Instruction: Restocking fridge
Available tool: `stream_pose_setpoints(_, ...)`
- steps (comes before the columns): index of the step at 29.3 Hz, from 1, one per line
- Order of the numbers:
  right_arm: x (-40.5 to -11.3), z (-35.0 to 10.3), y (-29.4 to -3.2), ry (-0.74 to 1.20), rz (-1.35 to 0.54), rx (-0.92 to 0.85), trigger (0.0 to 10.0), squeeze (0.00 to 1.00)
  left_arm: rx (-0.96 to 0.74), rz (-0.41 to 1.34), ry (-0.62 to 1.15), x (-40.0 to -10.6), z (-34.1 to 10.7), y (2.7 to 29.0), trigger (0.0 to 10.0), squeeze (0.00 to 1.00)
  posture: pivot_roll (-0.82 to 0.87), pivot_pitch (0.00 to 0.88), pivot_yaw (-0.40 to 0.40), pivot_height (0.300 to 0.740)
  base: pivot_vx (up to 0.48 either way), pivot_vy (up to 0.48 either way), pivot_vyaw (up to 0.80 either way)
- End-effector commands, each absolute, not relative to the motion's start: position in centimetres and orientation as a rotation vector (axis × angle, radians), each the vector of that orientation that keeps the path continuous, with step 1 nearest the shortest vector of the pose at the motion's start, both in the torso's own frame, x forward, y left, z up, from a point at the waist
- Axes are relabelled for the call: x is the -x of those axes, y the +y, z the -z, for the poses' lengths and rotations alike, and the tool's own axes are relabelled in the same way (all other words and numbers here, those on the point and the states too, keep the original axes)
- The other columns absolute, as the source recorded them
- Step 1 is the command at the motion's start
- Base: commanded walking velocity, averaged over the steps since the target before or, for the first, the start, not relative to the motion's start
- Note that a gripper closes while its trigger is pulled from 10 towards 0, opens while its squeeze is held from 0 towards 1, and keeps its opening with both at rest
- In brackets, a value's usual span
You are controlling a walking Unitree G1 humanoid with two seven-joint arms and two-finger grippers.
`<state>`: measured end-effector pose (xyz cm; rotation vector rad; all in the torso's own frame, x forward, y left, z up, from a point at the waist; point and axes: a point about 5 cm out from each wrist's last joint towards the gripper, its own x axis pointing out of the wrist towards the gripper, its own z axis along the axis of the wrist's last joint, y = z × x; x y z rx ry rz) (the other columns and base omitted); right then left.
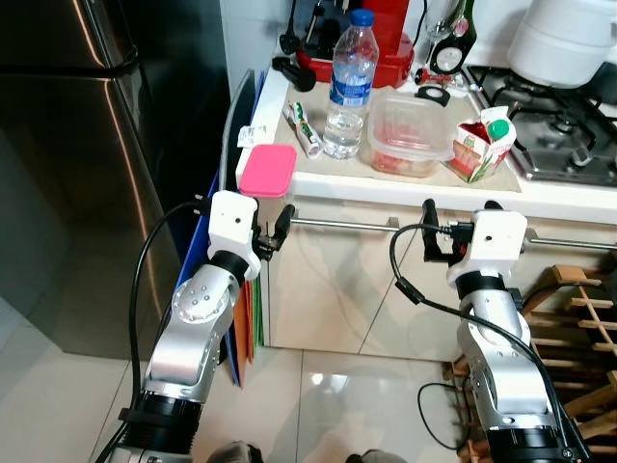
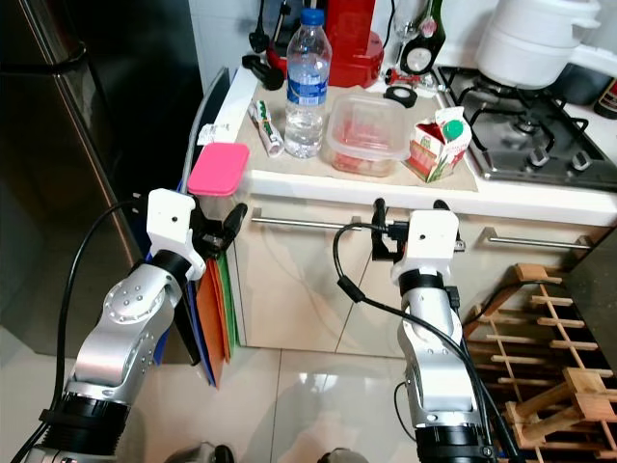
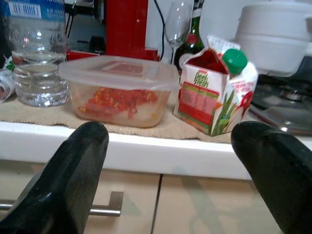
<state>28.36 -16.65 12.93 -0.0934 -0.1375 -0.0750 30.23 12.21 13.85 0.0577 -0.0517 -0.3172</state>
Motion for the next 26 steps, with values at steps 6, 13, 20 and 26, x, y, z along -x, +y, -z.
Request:
stream_pose_setpoints(6, -28.57, -12.43, -15.80, -0.128, 0.062, 0.091, 10.0, 0.00, -0.089, 0.309, -0.076, -30.68, -14.32, 12.25, 10.0, 0.00, -0.02, 0.000, -0.020, 0.740, -0.226, 0.000, 0.00)
stream_pose_setpoints(13, -28.63, -12.27, -15.81, -0.124, 0.055, 0.100, 10.0, 0.00, -0.094, 0.313, -0.074, -30.74, -14.12, 12.10, 10.0, 0.00, -0.03, 0.000, -0.022, 0.740, -0.279, 0.000, 0.00)
stream_pose_setpoints(20, -28.72, -12.27, -15.92, -0.125, 0.051, 0.107, 10.0, 0.00, -0.094, 0.315, -0.080, -30.92, -14.19, 11.93, 10.0, 0.00, -0.03, 0.000, -0.022, 0.740, -0.277, 0.000, 0.00)
stream_pose_setpoints(26, -28.66, -12.12, -15.79, -0.124, 0.049, 0.111, 10.0, 0.00, -0.093, 0.319, -0.084, -30.98, -14.19, 11.91, 10.0, 0.00, -0.03, 0.000, -0.019, 0.740, -0.277, 0.000, 0.00)
